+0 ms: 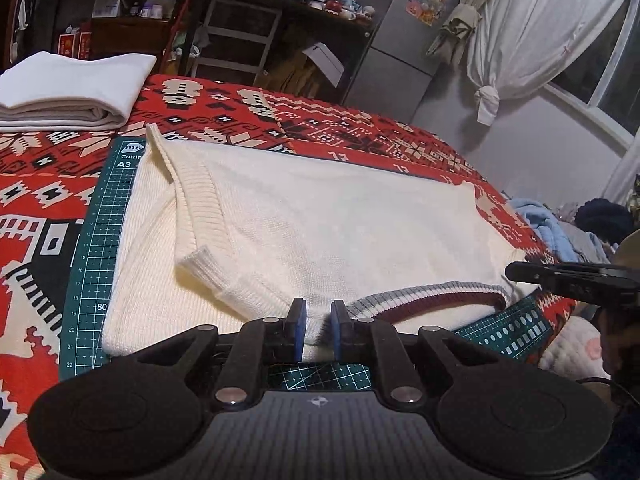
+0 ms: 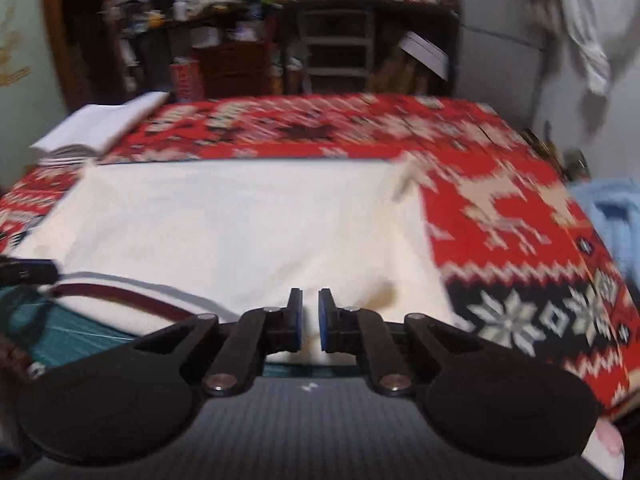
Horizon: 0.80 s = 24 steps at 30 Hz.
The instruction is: Fold clothes
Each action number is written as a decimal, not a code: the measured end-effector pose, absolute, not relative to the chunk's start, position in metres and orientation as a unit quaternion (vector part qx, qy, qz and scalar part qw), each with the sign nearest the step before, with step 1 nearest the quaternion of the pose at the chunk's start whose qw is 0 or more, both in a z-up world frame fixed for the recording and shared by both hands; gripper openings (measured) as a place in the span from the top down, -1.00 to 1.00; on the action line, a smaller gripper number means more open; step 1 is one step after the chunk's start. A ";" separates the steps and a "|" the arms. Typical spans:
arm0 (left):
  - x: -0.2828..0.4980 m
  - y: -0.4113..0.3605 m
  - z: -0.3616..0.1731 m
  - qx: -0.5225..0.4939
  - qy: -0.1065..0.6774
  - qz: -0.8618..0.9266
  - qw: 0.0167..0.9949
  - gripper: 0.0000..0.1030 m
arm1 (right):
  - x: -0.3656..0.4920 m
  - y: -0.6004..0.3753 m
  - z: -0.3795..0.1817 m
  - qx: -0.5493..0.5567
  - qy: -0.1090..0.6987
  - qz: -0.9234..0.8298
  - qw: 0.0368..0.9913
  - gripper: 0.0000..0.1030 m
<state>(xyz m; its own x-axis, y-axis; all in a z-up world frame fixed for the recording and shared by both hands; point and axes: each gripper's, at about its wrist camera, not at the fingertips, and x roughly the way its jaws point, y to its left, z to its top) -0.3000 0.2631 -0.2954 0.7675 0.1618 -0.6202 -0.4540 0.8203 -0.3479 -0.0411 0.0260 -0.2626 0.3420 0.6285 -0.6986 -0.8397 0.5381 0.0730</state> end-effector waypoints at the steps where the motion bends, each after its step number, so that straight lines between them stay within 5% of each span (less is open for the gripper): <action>1: -0.300 0.263 -0.296 -0.248 0.295 0.170 0.907 0.74 | -0.037 0.020 -0.265 -0.136 0.355 0.455 0.805 0.89; 24: -0.301 0.264 -0.295 -0.262 0.289 0.177 0.903 0.74 | -0.018 0.000 -0.276 -0.077 0.353 0.430 0.827 0.86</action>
